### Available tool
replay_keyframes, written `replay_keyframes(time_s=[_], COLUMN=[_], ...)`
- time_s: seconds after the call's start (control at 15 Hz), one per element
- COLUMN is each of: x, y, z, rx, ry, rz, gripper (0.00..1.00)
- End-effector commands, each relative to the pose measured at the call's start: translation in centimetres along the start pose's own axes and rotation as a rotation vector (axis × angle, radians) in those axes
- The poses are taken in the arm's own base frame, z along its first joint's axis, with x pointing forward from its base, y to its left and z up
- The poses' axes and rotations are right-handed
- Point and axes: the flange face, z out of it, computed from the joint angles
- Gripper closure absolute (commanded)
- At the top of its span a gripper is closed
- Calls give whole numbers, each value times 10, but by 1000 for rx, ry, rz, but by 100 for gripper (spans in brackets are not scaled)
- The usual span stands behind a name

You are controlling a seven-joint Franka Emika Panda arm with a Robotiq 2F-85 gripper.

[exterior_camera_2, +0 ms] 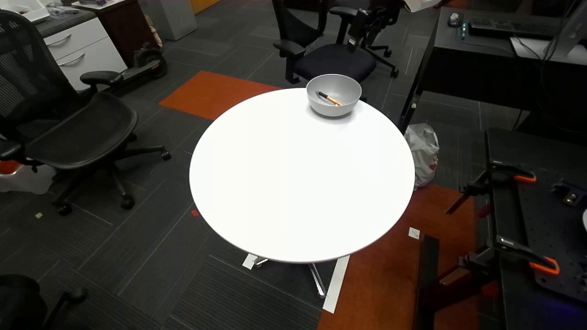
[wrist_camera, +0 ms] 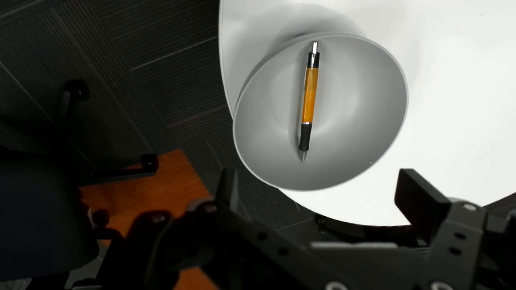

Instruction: Take the pen out of the bowl, put it on the table then put it back in the bowl

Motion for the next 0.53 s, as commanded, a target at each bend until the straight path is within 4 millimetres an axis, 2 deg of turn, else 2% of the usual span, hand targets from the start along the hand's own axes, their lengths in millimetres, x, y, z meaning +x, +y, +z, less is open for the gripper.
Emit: replay_keyframes(time_s=[0.0,0.27,0.47], x=[1,14,28], y=[-1,-2,-2], z=[-1,13,31], rx=[-1,-52,-95], ry=[0,-7,-35], rz=[0,14,33], gripper=[0,0,0])
